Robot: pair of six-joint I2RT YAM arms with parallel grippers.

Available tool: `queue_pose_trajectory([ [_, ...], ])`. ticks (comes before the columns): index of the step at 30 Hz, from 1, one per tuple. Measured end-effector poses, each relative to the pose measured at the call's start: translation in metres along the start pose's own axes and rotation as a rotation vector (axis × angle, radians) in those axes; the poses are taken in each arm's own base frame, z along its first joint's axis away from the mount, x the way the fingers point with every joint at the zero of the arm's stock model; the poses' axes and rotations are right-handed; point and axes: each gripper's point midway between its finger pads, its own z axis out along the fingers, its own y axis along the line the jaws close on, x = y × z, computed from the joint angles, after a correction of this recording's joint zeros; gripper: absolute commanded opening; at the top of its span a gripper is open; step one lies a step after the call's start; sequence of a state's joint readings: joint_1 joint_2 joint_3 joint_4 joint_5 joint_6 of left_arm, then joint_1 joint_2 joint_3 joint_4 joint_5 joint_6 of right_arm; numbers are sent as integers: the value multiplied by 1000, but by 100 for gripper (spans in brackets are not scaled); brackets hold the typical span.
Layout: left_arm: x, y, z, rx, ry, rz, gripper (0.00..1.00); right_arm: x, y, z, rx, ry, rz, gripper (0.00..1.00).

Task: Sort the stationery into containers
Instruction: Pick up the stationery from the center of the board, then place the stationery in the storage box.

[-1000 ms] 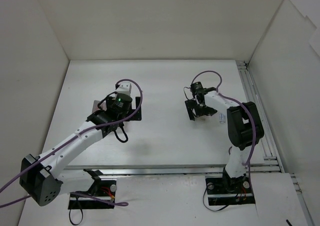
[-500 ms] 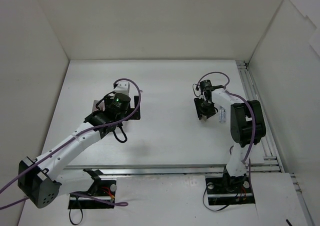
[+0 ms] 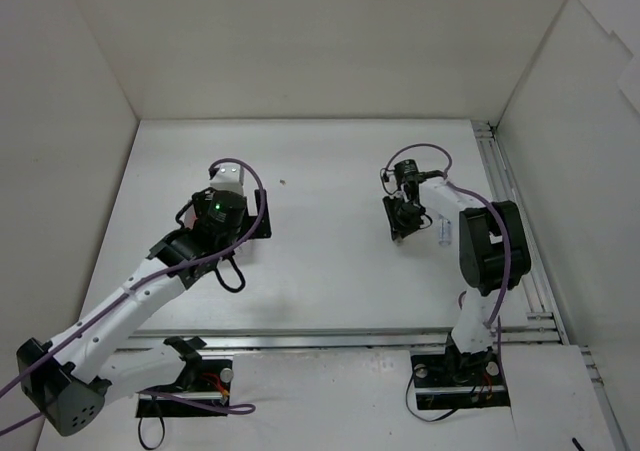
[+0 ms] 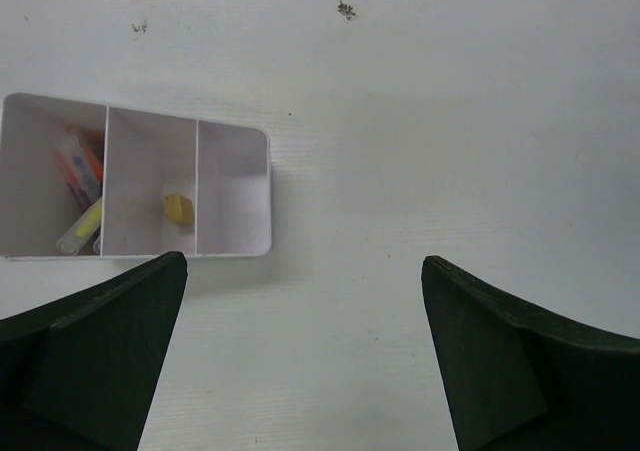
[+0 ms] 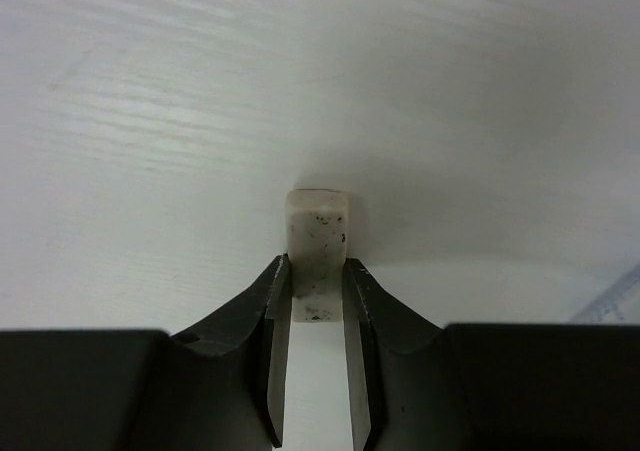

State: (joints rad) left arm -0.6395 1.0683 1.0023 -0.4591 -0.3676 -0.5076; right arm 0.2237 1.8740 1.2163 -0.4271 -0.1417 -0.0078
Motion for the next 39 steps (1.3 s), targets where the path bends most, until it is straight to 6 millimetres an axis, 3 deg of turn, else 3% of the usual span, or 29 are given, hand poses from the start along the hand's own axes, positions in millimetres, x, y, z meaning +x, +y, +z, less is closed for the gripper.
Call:
queue_pose_trajectory([
  [3,-2,9,-12,-11,-29,-34,100,-5,32,-8,-29,-31,-77,0],
  [6,-1,20,-26,-16,-64,-81,100,-20,81,-31,-85,-141,-187,0],
  [10,7,24,-39,26,-83,-117,100,-43,157,-90,-268,-410,-343,0],
  [12,9,19,-43,72,-83,-126,100,-42,189,-125,-400,-565,-419,0],
  [14,9,5,-46,154,-81,-134,100,-36,207,-150,-503,-681,-470,0],
  [16,9,-10,-47,235,-74,-137,100,-26,219,-163,-585,-746,-514,0],
  [20,10,-46,-47,401,-43,-129,100,-14,235,-164,-654,-757,-589,0],
  [26,19,-78,-37,510,21,-110,89,-3,254,-168,-684,-770,-675,0],
  [33,43,-91,-17,507,112,-78,74,0,259,-170,-683,-783,-705,0],
  [39,53,-97,-11,516,148,-64,68,-2,258,-169,-664,-791,-717,0],
])
